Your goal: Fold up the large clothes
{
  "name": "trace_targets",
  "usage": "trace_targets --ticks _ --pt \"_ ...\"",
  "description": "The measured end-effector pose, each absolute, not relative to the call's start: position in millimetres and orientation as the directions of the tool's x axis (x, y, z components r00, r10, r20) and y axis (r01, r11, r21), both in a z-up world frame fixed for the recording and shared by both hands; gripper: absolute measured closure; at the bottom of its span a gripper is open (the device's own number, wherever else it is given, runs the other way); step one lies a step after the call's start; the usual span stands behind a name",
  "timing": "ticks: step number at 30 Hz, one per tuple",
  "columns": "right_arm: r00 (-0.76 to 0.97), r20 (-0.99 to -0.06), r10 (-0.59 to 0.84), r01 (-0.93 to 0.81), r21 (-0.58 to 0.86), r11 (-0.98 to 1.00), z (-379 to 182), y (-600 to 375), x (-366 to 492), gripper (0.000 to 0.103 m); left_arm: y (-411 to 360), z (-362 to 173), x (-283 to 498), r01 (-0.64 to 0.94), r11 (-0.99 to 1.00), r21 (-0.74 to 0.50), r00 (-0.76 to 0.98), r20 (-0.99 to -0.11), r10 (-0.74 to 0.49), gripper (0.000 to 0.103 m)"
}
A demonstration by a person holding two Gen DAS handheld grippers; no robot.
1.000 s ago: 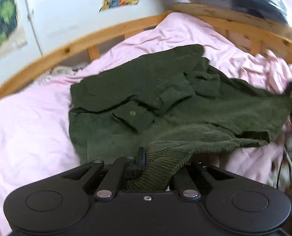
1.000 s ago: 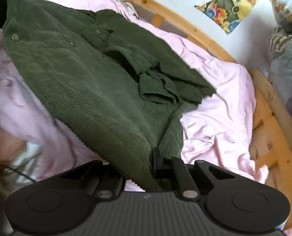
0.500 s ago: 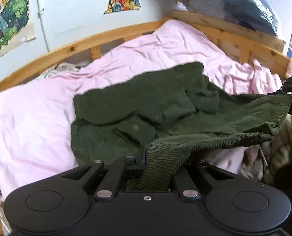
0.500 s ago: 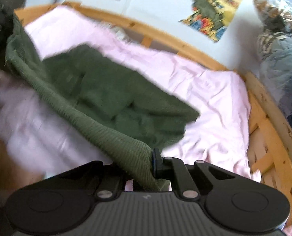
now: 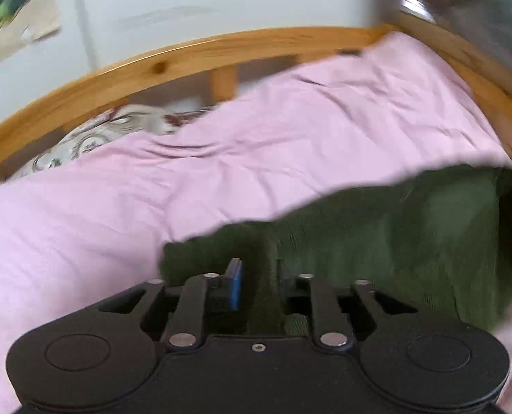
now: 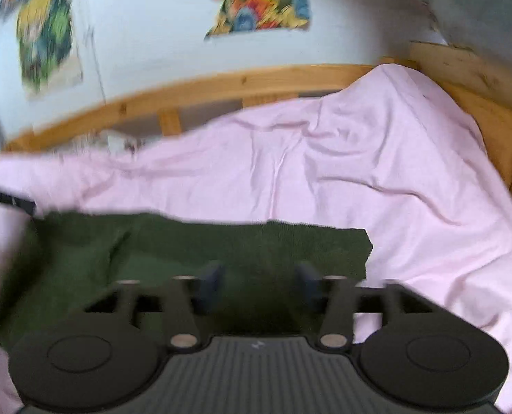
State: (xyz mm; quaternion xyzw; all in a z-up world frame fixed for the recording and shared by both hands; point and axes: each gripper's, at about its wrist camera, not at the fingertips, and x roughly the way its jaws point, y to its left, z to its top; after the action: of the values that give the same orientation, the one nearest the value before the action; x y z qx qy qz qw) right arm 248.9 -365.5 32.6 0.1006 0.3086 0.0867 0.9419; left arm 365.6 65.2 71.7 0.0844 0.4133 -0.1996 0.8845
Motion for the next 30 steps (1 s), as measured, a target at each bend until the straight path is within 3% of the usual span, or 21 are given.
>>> trace_targets --ticks 1,3,4,8,11,12,13,15,17,19,20,21,26,30 --pt "0.810 -0.538 0.235 -0.100 0.268 0.958 31 -373 243 0.019 74 67 374 0.399 0.915 -0.069 0.579 -0.754 -0.309 0.051" --pt "0.839 -0.485 0.245 -0.091 0.318 0.944 28 -387 224 0.006 96 64 377 0.350 0.918 -0.184 0.608 -0.701 -0.372 0.028" --pt "0.849 -0.466 0.251 -0.090 0.341 0.936 26 -393 215 0.005 107 63 372 0.335 0.915 -0.225 0.631 -0.667 -0.395 0.021" --pt "0.861 -0.446 0.244 -0.091 0.337 0.937 10 -400 180 0.000 137 58 332 0.300 0.914 -0.275 0.675 -0.615 -0.407 0.010" --pt "0.856 -0.471 0.212 -0.062 0.312 0.948 -8 -391 173 0.001 135 43 293 0.302 0.931 -0.207 0.643 -0.676 -0.359 0.008" --pt "0.867 -0.457 0.198 -0.048 0.320 0.946 -14 -388 173 0.006 134 35 284 0.295 0.937 -0.187 0.623 -0.705 -0.337 0.008" --pt "0.877 -0.443 0.184 -0.029 0.334 0.942 -19 -386 174 0.010 134 27 278 0.271 0.947 -0.175 0.600 -0.738 -0.308 0.010" --pt "0.886 -0.427 0.179 0.001 0.388 0.922 -29 -386 182 0.038 135 12 270 0.234 0.951 -0.201 0.552 -0.778 -0.300 0.020" --pt "0.883 -0.435 0.176 0.007 0.388 0.922 -32 -385 189 0.062 134 0 272 0.218 0.951 -0.217 0.513 -0.804 -0.301 0.038" --pt "0.887 -0.431 0.166 0.006 0.370 0.929 -33 -384 190 0.075 130 -6 278 0.244 0.940 -0.237 0.489 -0.807 -0.330 0.089" --pt "0.890 -0.428 0.159 0.014 0.374 0.927 -34 -386 189 0.083 129 -10 280 0.251 0.936 -0.247 0.476 -0.811 -0.341 0.097" --pt "0.891 -0.428 0.153 0.024 0.382 0.924 -34 -389 186 0.088 127 -13 281 0.245 0.941 -0.235 0.479 -0.814 -0.328 0.100" --pt "0.893 -0.431 0.127 0.060 0.395 0.917 -36 -398 184 0.091 140 0 265 0.129 0.970 -0.204 0.569 -0.786 -0.241 0.102" --pt "0.871 -0.479 0.111 0.083 0.365 0.927 -45 -395 193 0.092 174 0 260 -0.024 0.937 -0.349 0.565 -0.778 -0.275 0.102"
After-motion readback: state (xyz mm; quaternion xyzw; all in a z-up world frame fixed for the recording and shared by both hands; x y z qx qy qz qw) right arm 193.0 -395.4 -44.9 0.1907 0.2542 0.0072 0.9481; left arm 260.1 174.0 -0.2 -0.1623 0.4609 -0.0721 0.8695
